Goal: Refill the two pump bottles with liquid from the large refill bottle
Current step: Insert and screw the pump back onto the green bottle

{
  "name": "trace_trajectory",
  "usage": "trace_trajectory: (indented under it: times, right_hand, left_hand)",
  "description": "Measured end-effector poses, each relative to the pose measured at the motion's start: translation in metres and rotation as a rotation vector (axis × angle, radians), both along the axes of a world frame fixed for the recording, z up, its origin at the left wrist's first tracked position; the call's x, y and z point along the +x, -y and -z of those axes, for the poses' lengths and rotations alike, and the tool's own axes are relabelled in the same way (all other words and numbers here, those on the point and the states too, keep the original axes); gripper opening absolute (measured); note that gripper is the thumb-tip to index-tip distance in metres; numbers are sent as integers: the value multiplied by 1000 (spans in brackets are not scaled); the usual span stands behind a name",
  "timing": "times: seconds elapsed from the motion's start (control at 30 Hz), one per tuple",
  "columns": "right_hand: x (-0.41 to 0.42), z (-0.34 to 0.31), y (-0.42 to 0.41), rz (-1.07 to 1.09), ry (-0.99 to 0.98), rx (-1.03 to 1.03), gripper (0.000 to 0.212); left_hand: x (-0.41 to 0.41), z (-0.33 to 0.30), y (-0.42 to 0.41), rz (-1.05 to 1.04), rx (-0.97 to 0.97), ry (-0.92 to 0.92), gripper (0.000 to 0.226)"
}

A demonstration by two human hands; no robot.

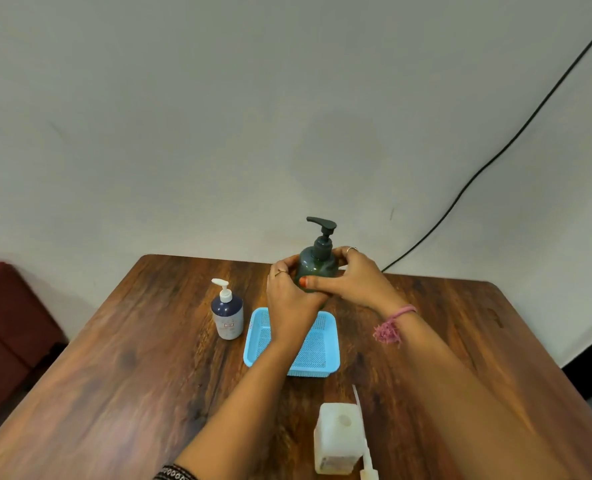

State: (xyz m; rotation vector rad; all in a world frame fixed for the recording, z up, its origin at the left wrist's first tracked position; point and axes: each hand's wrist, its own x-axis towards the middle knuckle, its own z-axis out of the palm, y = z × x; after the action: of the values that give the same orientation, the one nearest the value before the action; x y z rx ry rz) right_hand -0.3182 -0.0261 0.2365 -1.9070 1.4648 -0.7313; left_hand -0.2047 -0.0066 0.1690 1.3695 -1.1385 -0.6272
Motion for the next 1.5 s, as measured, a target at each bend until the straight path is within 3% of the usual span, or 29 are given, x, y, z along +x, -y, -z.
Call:
trace_trajectory:
  times: [0.17,0.3,0.43,0.77,0.97,1.3,1.5]
  right_hand:
    - [32,28,-1,54,-73,-47,60]
    - [52,50,4,86,-57,-11,58]
    - [68,73,15,128,-55,26,52]
    - [108,152,29,290,-37,250,73]
    - [116,182,40,304,-94,310,67]
    - [110,192,46,218,-116,332,66]
    - [99,178,53,124,-333,383,82]
  left_hand:
    - [32,24,-9,91,81,5,74]
    - [61,43,-20,190,171,64,96]
    - [97,71,-38,170,251,70,88]
    - [161,115,-47,112,366,36,72]
    - [181,123,-33,93,388,20,63]
    - [187,145,-14,77,441,8,61]
    - [185,151,-4,70,453,13,64]
